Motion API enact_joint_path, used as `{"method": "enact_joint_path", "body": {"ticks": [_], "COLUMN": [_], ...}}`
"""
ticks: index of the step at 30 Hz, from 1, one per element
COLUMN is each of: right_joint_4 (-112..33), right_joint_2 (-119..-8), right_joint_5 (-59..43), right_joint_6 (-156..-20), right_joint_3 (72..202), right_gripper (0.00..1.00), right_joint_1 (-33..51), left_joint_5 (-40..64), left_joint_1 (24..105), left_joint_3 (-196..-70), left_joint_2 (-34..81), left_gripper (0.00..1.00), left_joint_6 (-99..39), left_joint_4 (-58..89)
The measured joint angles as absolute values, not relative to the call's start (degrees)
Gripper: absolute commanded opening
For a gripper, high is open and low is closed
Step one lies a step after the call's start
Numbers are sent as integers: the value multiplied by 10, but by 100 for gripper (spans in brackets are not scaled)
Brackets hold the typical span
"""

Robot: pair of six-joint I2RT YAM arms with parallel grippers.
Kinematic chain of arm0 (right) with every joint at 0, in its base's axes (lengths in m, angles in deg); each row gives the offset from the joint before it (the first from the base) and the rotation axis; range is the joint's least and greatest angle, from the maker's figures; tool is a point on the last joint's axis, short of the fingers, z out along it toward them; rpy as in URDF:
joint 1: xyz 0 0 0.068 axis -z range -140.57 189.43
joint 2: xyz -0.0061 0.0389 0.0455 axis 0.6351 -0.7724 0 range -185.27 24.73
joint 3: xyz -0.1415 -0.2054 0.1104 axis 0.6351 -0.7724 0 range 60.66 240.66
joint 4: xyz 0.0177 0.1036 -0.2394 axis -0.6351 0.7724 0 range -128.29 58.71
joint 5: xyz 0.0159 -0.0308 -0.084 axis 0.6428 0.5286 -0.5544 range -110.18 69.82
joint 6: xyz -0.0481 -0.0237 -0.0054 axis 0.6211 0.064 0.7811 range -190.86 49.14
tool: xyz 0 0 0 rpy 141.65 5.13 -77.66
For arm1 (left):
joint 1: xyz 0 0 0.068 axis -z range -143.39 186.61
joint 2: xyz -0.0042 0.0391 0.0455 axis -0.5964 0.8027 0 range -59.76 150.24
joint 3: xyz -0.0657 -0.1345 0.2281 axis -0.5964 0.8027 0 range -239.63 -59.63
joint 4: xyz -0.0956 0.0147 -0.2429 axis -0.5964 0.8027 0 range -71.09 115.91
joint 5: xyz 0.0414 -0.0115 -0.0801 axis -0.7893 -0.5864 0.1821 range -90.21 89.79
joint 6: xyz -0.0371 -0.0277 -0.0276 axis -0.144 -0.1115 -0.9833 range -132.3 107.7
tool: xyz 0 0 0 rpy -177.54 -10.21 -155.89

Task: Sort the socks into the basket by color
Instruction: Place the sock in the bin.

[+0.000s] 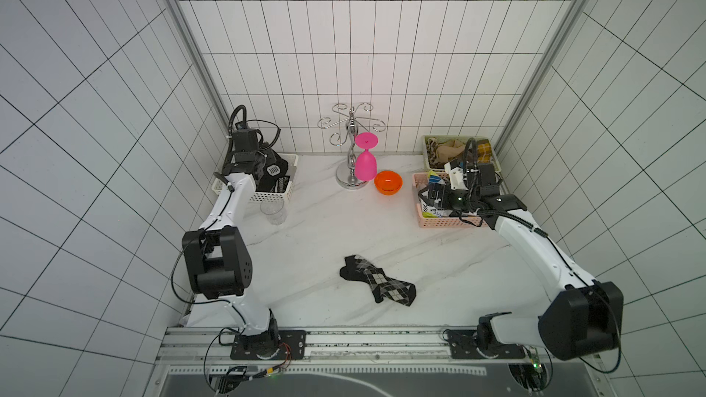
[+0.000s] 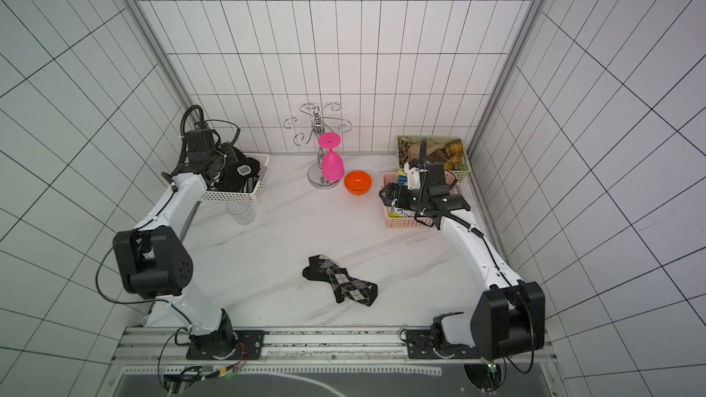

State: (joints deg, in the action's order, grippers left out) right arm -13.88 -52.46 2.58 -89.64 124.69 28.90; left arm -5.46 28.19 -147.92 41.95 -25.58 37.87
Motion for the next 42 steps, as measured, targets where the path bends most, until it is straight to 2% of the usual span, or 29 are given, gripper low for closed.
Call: {"method": "enact_joint_path", "body": {"ticks": [7, 17, 18, 19, 21, 22, 25, 29, 33, 42], "right_joint_4": [-150, -160, -161, -163, -163, -163, -163, -163, -165, -165], "right_joint_2": [-575, -643, -648, -654, -663, -668, -680, -688, -688, -684], "right_joint_5": [31, 44, 45, 45, 49, 51, 57, 65, 70, 75], "right_joint_6": [-894, -892, -892, -891, -891, -890, -890, -889, -889, -886], "right_joint_3": [1248, 1248, 1249, 1249, 1249, 1250, 1255, 1265, 1273, 1276], "right_gripper": [99, 99, 99, 99, 99, 99, 99, 99, 99, 99], "right_joint_1": [289, 289, 289, 289, 289, 289, 289, 289, 289, 262], "left_joint_5": [-89, -120, -122, -125, -127, -127, -122, -113, -107, -75], "left_joint_1": [232, 202, 201, 200, 199, 199, 199, 202, 207, 242], "left_joint_3": [-1548, -1625, -1629, -1631, -1633, -1633, -1633, -1627, -1608, -1574], "left_joint_2": [537, 681, 690, 697, 706, 708, 708, 700, 666, 503], "left_gripper": [0, 0, 2, 9, 34, 42, 52, 57, 58, 58], "left_joint_6": [-255, -256, -256, -258, -257, -260, -263, -264, -263, -261], "left_joint_4": [345, 340, 342, 346, 351, 355, 359, 354, 350, 328]}}
